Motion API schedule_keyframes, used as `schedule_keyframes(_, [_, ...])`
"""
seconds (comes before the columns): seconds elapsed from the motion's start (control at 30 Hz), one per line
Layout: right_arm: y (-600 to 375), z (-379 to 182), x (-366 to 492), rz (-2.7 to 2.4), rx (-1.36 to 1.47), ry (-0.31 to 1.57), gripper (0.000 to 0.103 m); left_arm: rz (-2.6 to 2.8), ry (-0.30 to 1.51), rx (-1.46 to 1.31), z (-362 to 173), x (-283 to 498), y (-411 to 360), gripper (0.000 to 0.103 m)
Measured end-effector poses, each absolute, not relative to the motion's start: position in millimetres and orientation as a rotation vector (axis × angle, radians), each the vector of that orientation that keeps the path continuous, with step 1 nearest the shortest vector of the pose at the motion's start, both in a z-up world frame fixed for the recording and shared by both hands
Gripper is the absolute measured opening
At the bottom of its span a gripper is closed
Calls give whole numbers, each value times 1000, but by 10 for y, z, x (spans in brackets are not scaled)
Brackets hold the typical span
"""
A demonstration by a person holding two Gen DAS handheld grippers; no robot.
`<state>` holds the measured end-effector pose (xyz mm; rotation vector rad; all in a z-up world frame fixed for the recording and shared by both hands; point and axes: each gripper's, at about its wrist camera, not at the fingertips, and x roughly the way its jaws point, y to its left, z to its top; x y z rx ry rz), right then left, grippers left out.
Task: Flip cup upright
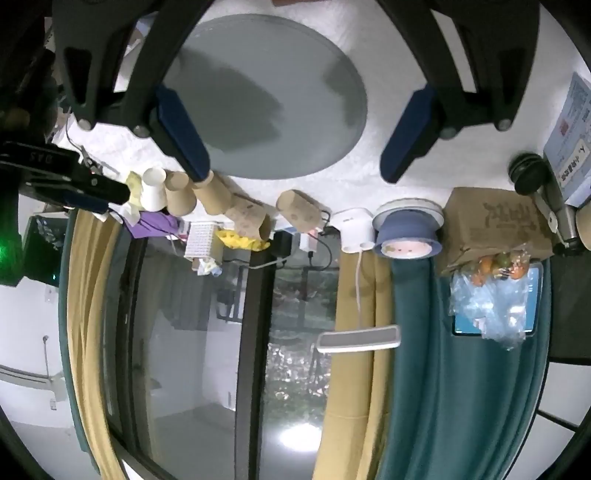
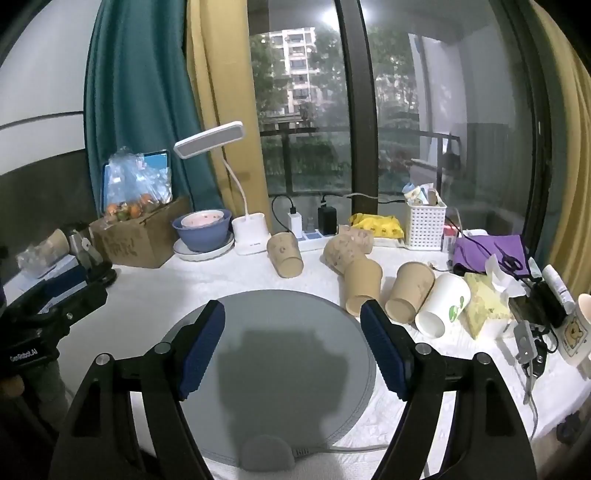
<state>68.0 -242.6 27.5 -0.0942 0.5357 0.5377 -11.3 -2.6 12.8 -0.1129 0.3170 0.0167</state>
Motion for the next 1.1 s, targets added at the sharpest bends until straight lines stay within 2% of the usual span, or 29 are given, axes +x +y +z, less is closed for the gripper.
schedule_keyframes(1.1, [-2399, 299, 652, 544, -101, 527, 79, 6, 328, -95, 63, -103, -89, 95])
